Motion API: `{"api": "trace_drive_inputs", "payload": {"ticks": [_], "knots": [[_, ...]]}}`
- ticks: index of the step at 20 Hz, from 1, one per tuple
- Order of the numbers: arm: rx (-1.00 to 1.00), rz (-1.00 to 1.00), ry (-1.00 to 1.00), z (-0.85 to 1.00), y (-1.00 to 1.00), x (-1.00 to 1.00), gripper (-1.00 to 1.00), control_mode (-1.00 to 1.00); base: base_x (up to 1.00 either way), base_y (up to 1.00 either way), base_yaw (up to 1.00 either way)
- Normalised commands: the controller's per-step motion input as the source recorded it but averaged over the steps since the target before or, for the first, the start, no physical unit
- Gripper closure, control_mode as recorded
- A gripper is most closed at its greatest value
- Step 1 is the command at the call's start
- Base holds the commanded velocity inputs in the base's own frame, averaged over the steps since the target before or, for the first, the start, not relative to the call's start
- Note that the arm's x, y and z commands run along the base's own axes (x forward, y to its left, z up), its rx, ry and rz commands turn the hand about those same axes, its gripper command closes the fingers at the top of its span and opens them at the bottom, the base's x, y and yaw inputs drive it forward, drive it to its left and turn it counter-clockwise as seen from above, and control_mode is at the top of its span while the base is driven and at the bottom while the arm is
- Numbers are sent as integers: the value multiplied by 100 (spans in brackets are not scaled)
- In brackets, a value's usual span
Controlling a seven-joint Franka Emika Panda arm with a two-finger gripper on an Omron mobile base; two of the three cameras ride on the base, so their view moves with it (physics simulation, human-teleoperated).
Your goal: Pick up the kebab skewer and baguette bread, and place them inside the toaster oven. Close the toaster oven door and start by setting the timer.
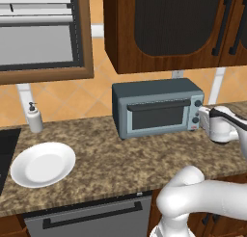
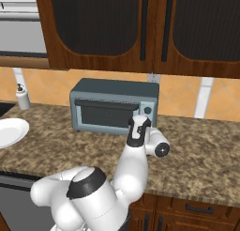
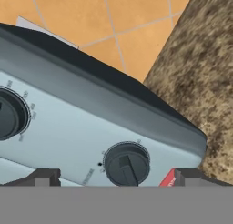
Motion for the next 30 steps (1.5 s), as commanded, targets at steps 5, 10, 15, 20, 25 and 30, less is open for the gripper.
{"api": "trace_drive_inputs", "payload": {"ticks": [5, 10, 15, 20, 25, 30], "knots": [[0, 0, 2, -4, 0, -1, -100, -100, 0, 0, 0], [0, -4, 5, 0, 0, -4, -100, -100, 0, 0, 0], [0, -4, 4, 0, 2, 0, -100, -100, 0, 0, 0], [0, -1, 0, -1, 3, 0, -100, -100, 0, 0, 0], [0, 0, 0, -8, 2, 11, -100, -100, 0, 0, 0], [0, -1, 0, -6, 1, 21, -100, -100, 0, 0, 0]]}}
